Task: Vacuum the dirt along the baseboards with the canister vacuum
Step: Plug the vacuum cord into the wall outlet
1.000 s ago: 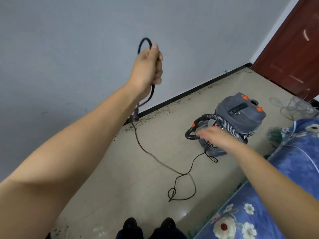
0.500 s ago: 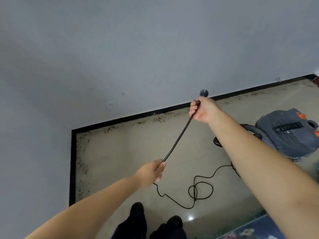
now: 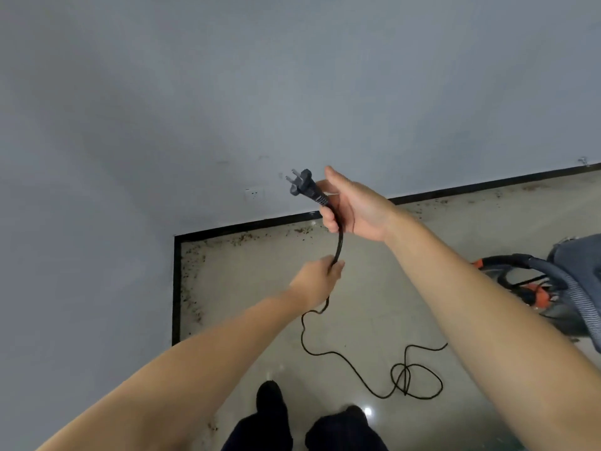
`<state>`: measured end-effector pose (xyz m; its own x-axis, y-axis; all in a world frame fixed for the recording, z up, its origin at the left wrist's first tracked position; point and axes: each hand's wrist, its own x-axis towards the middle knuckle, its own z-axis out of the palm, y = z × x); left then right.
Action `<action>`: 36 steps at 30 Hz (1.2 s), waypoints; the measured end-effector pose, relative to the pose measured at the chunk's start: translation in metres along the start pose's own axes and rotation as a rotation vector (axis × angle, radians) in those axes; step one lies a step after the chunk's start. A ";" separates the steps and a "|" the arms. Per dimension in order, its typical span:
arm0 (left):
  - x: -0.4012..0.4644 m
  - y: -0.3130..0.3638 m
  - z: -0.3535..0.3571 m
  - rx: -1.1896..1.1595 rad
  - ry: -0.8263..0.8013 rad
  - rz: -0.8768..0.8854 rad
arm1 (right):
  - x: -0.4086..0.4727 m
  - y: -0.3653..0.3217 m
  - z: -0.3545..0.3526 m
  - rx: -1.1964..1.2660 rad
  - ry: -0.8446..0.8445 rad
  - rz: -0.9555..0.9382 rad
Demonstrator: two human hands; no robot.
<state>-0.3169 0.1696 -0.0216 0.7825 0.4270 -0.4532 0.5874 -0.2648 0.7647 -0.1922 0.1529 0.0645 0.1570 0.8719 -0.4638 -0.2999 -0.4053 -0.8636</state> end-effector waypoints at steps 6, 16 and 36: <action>0.023 -0.044 -0.050 0.133 -0.104 -0.095 | 0.057 0.009 0.019 0.077 -0.047 0.084; 0.133 -0.096 -0.087 0.152 -0.021 -0.302 | 0.195 0.017 -0.043 0.496 0.003 0.273; 0.475 -0.453 -0.031 0.032 -0.425 -0.380 | 0.608 0.339 -0.114 0.003 0.285 -0.019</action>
<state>-0.2178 0.5196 -0.5696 0.5257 0.1134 -0.8431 0.8444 -0.1897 0.5010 -0.0911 0.5141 -0.5331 0.4204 0.7672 -0.4845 -0.2970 -0.3882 -0.8724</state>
